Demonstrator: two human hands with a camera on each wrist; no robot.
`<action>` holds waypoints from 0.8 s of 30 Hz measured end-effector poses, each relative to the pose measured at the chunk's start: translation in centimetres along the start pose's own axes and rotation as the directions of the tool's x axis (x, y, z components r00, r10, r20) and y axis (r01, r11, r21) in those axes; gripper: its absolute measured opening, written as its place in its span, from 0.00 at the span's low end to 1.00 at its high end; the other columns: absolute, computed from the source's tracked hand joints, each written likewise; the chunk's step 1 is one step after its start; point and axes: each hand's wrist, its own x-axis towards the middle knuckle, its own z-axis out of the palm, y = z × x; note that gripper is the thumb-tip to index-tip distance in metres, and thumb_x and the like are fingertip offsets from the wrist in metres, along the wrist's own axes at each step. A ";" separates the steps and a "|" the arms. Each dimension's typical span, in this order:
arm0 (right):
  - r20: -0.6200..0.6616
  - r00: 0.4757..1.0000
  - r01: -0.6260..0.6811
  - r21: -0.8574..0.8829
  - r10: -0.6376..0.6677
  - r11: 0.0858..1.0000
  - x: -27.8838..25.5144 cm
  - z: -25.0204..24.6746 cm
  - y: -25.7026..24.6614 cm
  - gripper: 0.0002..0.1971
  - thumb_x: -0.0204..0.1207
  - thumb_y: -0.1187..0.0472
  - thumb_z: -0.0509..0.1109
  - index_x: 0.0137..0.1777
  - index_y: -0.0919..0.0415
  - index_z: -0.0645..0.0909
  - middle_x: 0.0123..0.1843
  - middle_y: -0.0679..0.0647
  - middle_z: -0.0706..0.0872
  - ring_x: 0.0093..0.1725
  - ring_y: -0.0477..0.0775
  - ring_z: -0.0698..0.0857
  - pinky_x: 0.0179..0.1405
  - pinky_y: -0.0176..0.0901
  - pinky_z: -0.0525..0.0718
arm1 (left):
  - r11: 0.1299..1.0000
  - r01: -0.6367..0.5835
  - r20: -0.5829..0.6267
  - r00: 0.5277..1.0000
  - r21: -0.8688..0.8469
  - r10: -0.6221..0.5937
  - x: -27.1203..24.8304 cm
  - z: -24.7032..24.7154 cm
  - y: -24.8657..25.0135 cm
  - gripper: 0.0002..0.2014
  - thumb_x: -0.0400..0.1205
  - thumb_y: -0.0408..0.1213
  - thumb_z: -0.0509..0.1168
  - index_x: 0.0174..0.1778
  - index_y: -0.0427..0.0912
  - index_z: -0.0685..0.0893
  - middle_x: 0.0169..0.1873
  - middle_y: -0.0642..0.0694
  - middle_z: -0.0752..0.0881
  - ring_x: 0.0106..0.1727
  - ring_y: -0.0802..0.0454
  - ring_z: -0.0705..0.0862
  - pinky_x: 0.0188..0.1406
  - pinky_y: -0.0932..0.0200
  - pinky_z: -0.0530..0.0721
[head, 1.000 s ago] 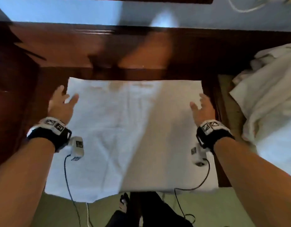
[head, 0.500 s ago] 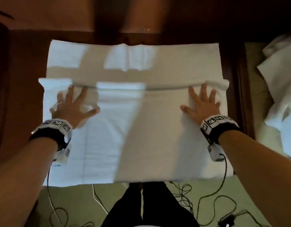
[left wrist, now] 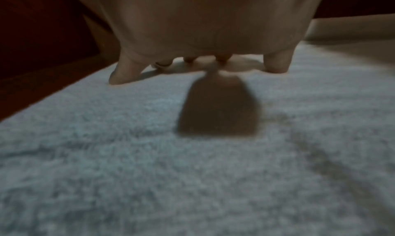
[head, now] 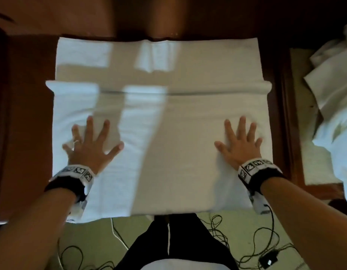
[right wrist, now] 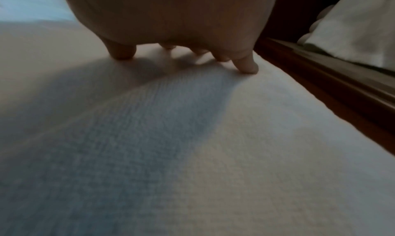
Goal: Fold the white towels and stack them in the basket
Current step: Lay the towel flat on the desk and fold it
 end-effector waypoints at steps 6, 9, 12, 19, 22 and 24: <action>-0.016 1.000 -0.008 0.070 0.009 0.998 6.0 -4.7 -1.1 0.39 0.80 0.29 0.52 0.85 0.35 0.36 0.87 0.51 0.27 0.85 0.67 0.30 0.80 0.77 0.42 | 0.999 -0.039 0.049 0.998 0.019 0.038 5.8 -5.4 1.7 0.46 0.71 0.82 0.45 0.79 0.76 0.27 0.85 0.57 0.26 0.87 0.35 0.35 0.77 0.15 0.52; -0.017 1.000 -0.006 0.032 0.007 0.999 3.5 -3.6 -0.9 0.39 0.81 0.30 0.50 0.86 0.38 0.36 0.86 0.54 0.27 0.84 0.68 0.30 0.81 0.76 0.43 | 1.000 -0.021 0.083 0.996 -0.002 0.021 2.9 -4.1 2.1 0.46 0.71 0.82 0.44 0.78 0.75 0.25 0.84 0.57 0.25 0.87 0.37 0.34 0.78 0.17 0.50; 0.001 1.000 0.013 0.001 -0.013 1.000 -2.0 0.3 0.3 0.40 0.80 0.28 0.45 0.85 0.39 0.32 0.85 0.58 0.23 0.84 0.70 0.28 0.80 0.79 0.45 | 0.999 -0.008 0.135 0.991 -0.036 0.013 -2.9 0.0 2.2 0.45 0.73 0.81 0.42 0.77 0.75 0.22 0.80 0.57 0.18 0.87 0.36 0.31 0.78 0.16 0.47; -0.001 0.999 0.033 -0.003 -0.033 0.999 -0.2 0.5 1.0 0.42 0.77 0.25 0.45 0.83 0.36 0.27 0.84 0.55 0.20 0.83 0.70 0.26 0.78 0.82 0.43 | 0.999 0.027 0.060 0.998 -0.028 -0.025 -1.9 0.9 2.1 0.43 0.73 0.82 0.40 0.77 0.76 0.22 0.81 0.55 0.19 0.86 0.32 0.33 0.75 0.14 0.52; -0.032 0.999 0.030 0.028 -0.029 0.999 2.7 -1.6 0.2 0.42 0.78 0.26 0.49 0.84 0.35 0.31 0.85 0.54 0.24 0.84 0.69 0.28 0.78 0.81 0.42 | 0.999 0.004 0.022 1.000 -0.034 -0.003 1.1 -1.2 2.6 0.44 0.72 0.83 0.43 0.78 0.77 0.25 0.83 0.57 0.23 0.87 0.34 0.33 0.76 0.14 0.50; -0.044 0.999 0.018 0.065 -0.015 0.998 3.2 -2.5 -0.2 0.42 0.78 0.27 0.52 0.84 0.35 0.34 0.86 0.54 0.26 0.84 0.67 0.29 0.79 0.80 0.43 | 1.000 -0.001 0.029 1.000 -0.026 0.002 1.9 -2.3 3.0 0.46 0.71 0.82 0.44 0.80 0.75 0.27 0.84 0.57 0.24 0.87 0.35 0.34 0.77 0.15 0.50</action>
